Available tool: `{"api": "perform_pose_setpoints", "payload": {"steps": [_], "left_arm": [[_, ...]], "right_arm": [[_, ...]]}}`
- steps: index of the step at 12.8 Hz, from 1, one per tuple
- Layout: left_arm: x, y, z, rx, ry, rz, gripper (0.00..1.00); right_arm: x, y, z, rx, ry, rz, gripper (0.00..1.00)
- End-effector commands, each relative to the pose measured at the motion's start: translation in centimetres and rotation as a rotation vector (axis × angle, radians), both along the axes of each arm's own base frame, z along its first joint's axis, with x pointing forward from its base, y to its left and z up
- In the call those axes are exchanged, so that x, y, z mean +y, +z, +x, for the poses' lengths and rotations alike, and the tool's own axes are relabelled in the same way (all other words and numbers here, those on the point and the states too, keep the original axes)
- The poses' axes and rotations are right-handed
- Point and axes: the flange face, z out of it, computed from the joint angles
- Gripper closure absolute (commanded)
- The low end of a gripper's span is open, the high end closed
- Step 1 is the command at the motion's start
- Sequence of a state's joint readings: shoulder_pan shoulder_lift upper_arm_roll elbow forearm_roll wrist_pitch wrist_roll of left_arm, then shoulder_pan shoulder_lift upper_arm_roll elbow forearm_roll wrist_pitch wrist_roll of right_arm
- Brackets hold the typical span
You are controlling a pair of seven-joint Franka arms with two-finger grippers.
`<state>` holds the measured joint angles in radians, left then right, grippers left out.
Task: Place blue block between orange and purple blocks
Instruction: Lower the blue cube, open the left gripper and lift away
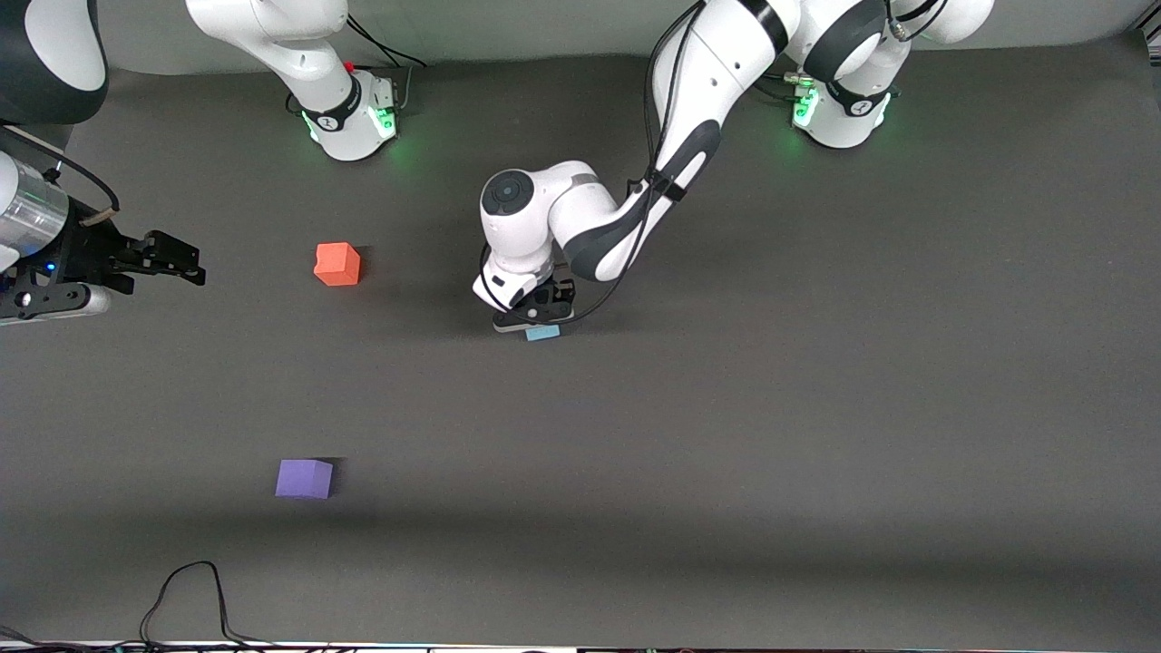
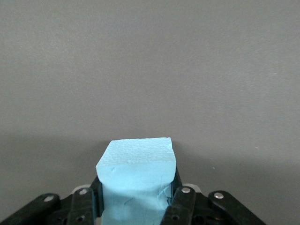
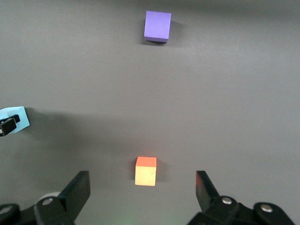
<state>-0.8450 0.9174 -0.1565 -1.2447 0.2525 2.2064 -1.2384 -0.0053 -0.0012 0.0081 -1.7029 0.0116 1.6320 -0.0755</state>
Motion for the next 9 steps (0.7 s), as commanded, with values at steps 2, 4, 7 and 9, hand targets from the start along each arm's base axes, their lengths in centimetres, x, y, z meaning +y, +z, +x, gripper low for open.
{"api": "perform_pose_setpoints", "payload": {"steps": [2,4,7,9], "left_arm": [[-0.6,-0.9,0.2,-0.024,-0.025,0.0,0.08],[-0.3,-0.3,0.5,-0.02,-0.027,0.007,0.0],[2.8,6.4,4.2,0.009,0.038,0.003,0.0],[7.1,14.0,7.8,0.084,0.062,-0.073,0.0]], "right_arm": [[0.2,-0.1,0.2,-0.008,0.004,0.015,0.0],[0.4,-0.3,0.3,-0.01,0.005,0.016,0.0],[0.7,-0.4,0.3,-0.007,0.004,0.016,0.0],[1.3,-0.4,0.3,-0.005,0.002,0.059,0.0]]}}
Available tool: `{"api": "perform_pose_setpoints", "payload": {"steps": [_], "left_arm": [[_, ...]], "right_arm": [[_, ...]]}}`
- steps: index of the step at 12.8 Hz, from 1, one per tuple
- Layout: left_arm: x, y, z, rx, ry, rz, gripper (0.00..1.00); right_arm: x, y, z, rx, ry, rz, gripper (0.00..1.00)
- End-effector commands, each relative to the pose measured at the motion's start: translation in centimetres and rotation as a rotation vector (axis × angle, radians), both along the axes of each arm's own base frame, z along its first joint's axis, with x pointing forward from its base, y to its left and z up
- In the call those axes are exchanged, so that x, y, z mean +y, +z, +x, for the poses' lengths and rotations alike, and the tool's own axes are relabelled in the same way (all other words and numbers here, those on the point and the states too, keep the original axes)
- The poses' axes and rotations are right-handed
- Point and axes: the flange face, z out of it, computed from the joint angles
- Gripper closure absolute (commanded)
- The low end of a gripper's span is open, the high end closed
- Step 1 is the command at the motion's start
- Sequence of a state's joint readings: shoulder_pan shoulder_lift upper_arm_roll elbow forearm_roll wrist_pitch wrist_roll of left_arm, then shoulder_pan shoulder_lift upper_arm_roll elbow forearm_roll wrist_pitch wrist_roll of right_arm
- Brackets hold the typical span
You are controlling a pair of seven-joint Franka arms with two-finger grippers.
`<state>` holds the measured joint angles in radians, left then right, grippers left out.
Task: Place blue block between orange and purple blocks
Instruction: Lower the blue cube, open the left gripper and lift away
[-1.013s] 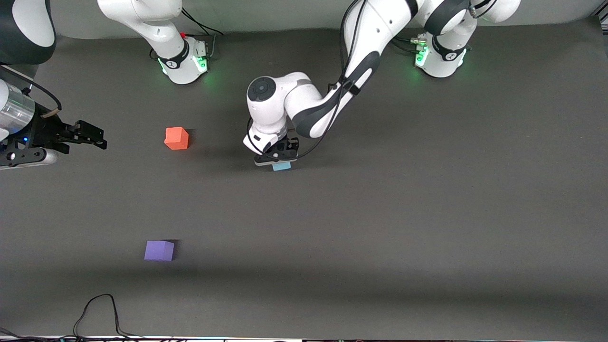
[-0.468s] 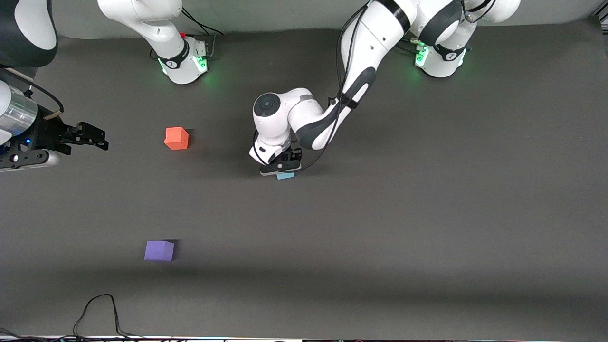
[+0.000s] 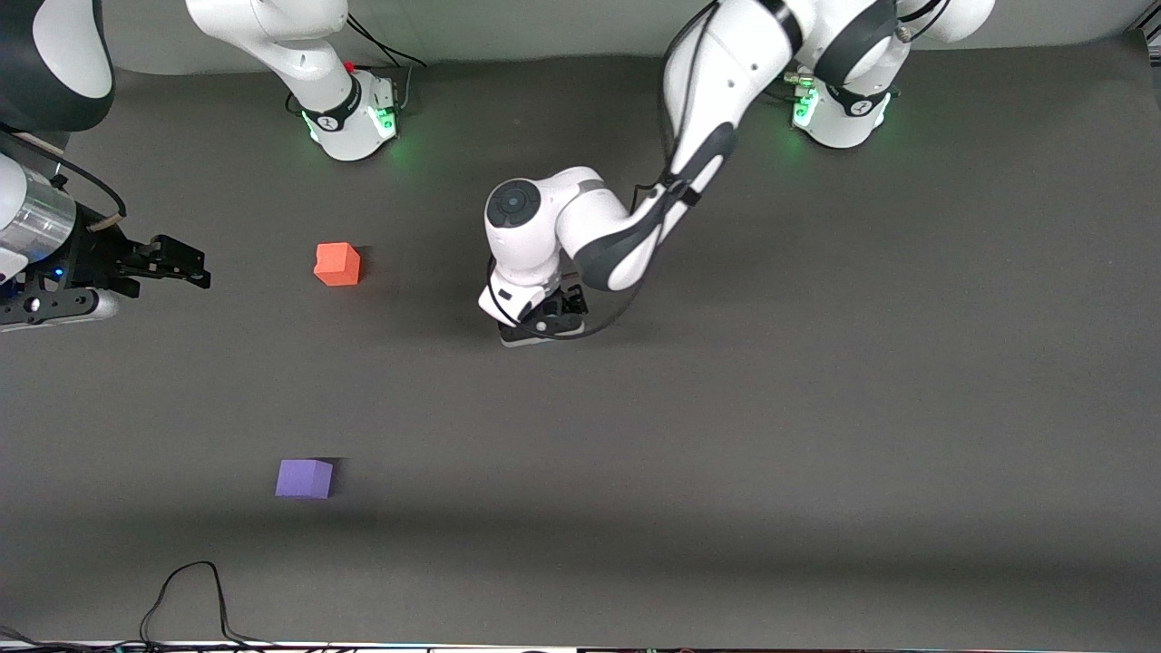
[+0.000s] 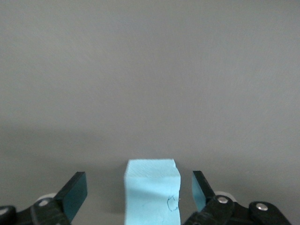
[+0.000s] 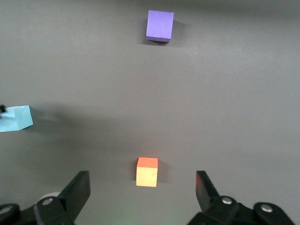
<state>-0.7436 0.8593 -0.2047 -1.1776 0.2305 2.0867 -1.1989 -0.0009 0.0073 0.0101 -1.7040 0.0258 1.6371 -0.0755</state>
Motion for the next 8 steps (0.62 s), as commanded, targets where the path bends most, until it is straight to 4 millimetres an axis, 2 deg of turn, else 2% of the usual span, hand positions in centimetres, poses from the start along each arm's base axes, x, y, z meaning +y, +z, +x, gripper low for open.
{"api": "perform_pose_setpoints", "payload": {"steps": [1,2,3,5,6,7,8], "left_arm": [[7.0,10.7,4.5,0.095,0.002,-0.087,0.0],[10.1,13.1,6.0,0.123,-0.003,-0.109,0.0],[13.4,15.3,7.3,0.14,0.001,-0.117,0.0],[21.9,19.5,9.2,0.218,-0.026,-0.136,0.0],[26.9,21.3,9.7,0.253,-0.048,-0.14,0.0],[34.2,23.3,9.9,0.283,-0.102,-0.124,0.0],[38.4,24.2,9.8,0.293,-0.121,-0.117,0.0]], "right_arm": [[1.2,-0.1,0.1,-0.006,-0.005,0.073,0.0],[2.1,-0.3,0.2,-0.001,0.002,0.092,0.0],[4.3,-0.3,0.2,0.0,0.03,0.101,0.0],[9.2,-0.4,0.2,0.007,0.033,0.096,0.0],[12.8,-0.3,-0.4,0.013,0.007,0.087,0.0],[19.0,-1.2,-1.4,0.032,-0.001,0.06,0.0],[22.7,-1.5,-1.8,0.033,0.008,0.056,0.0]]}}
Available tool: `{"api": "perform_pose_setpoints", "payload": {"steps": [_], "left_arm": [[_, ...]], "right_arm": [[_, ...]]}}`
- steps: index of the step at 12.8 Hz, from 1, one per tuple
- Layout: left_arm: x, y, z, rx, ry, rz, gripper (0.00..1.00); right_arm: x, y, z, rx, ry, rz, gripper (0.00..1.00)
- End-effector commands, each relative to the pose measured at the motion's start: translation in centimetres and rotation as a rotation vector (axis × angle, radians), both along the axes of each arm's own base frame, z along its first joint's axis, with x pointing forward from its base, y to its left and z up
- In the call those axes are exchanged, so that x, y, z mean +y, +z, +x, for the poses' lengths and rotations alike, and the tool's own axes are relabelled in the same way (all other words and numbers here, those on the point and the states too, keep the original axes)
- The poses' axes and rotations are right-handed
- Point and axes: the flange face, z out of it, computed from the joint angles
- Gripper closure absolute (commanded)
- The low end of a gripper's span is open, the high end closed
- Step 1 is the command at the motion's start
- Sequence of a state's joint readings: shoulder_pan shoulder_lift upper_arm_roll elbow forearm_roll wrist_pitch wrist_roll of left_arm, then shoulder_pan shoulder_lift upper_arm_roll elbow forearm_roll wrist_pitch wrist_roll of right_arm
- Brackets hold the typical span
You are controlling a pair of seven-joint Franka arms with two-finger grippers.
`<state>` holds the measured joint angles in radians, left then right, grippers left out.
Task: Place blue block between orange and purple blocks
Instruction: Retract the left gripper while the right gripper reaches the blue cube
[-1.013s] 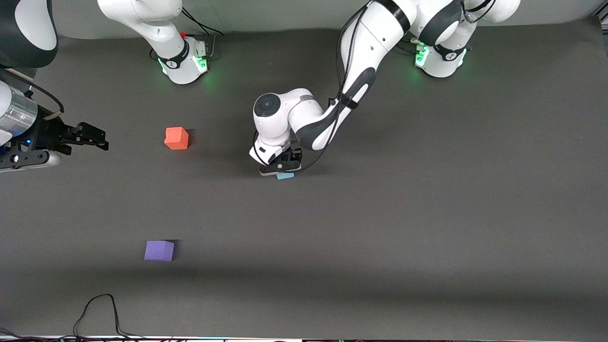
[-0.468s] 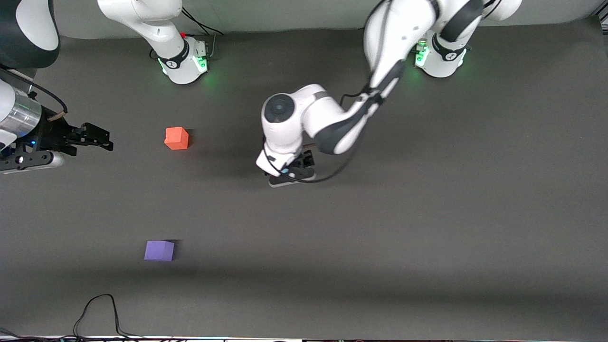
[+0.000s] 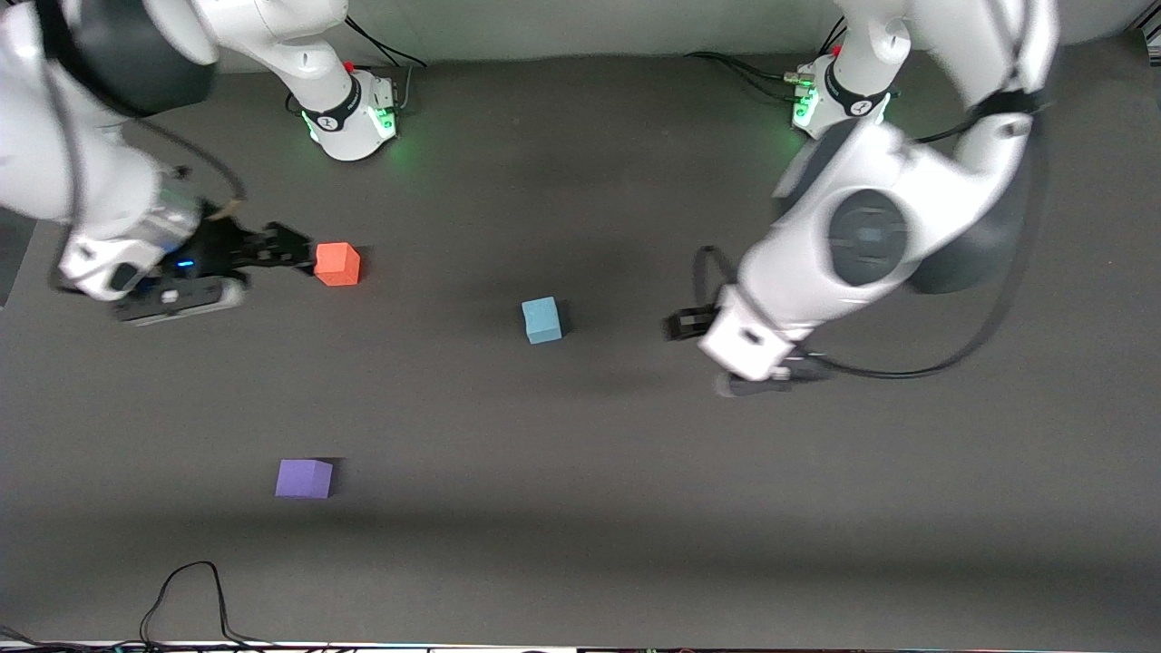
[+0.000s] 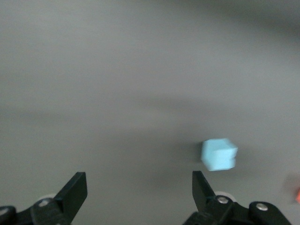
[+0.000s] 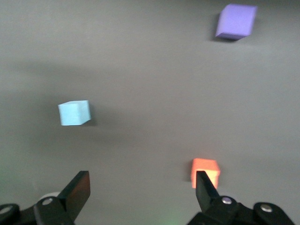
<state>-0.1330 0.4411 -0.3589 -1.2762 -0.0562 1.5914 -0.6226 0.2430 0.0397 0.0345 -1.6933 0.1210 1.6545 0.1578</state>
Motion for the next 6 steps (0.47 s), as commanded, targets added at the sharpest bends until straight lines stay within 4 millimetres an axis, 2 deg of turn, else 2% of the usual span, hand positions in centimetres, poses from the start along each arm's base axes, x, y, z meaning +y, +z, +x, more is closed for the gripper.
{"api": "perform_pose_setpoints", "payload": {"steps": [1,4,6], "left_arm": [[11.7,2.6,-2.1,0.04,-0.075,-0.011,0.0],[19.8,3.2,-4.0,0.046,-0.148,0.002,0.0],[23.2,3.4,-4.3,0.037,-0.155,0.015,0.0]], "right_arm": [[9.2,-0.4,-0.4,-0.001,-0.027,-0.017,0.0],[14.8,-0.6,-1.5,0.003,-0.03,-0.01,0.0],[15.4,-1.3,-1.8,0.011,-0.021,-0.014,0.0]]}}
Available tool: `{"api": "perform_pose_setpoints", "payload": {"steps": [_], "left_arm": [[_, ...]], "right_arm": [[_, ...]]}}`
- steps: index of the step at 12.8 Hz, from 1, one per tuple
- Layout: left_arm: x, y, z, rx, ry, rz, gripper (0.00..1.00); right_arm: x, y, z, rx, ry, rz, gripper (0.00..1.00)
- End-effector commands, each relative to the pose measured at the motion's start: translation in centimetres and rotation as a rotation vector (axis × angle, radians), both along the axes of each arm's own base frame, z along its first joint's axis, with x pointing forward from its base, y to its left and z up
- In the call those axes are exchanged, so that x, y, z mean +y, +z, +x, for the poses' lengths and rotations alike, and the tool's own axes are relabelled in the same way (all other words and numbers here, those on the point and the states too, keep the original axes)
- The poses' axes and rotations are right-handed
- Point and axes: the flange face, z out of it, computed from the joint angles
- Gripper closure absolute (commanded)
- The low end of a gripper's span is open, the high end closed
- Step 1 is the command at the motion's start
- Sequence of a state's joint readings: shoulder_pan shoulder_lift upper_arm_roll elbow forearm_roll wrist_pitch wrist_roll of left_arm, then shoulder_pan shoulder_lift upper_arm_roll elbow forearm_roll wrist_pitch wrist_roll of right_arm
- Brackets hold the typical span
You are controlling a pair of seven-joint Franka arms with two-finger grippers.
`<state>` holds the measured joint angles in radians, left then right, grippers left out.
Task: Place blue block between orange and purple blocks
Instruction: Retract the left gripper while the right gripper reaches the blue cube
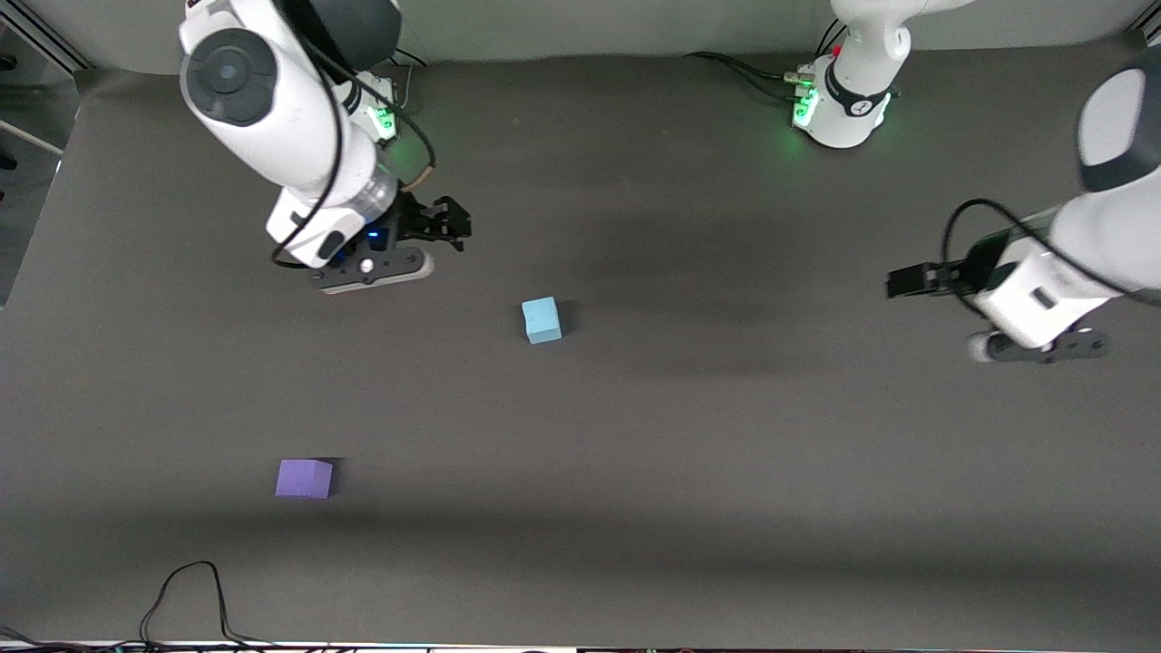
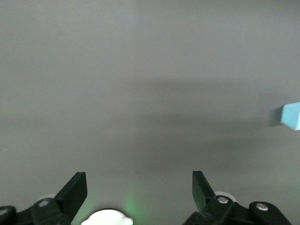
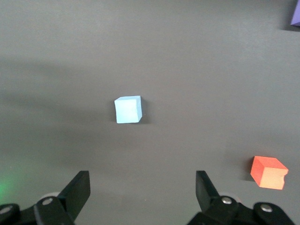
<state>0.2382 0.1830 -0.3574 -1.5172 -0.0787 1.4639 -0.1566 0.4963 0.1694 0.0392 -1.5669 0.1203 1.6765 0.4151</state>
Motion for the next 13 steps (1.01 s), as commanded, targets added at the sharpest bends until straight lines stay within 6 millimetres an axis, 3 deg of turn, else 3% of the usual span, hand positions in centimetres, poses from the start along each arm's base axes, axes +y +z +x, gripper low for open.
{"api": "perform_pose_setpoints", "payload": {"steps": [1,3,6,8,10,11,13], "left_arm": [[2.4,-0.2,-1.7,-0.013,-0.04,0.033,0.0],[4.1,-0.3,-1.4,-0.038,-0.032,0.063,0.0],[5.3,0.5,-1.2,-0.073,-0.022,0.092,0.0],[6.7,1.1,-1.0,-0.101,-0.021,0.097,0.0],[7.3,2.0,-1.4,-0.118,-0.035,0.112,0.0],[6.9,2.3,-1.4,-0.128,-0.039,0.117,0.0],[5.8,3.2,-1.8,-0.158,-0.058,0.121,0.0]], "right_arm": [[0.2,-0.4,0.5,0.008,-0.021,0.0,0.0],[0.3,-3.2,0.8,0.003,-0.036,0.013,0.0],[0.2,-10.8,0.5,-0.01,-0.091,0.069,0.0],[2.4,-15.0,-0.9,-0.059,-0.076,0.09,0.0],[3.9,-19.9,-0.9,-0.055,-0.091,0.105,0.0],[5.6,-21.6,-2.0,-0.055,-0.081,0.106,0.0],[5.7,-26.1,-3.2,-0.061,-0.09,0.091,0.0]]}}
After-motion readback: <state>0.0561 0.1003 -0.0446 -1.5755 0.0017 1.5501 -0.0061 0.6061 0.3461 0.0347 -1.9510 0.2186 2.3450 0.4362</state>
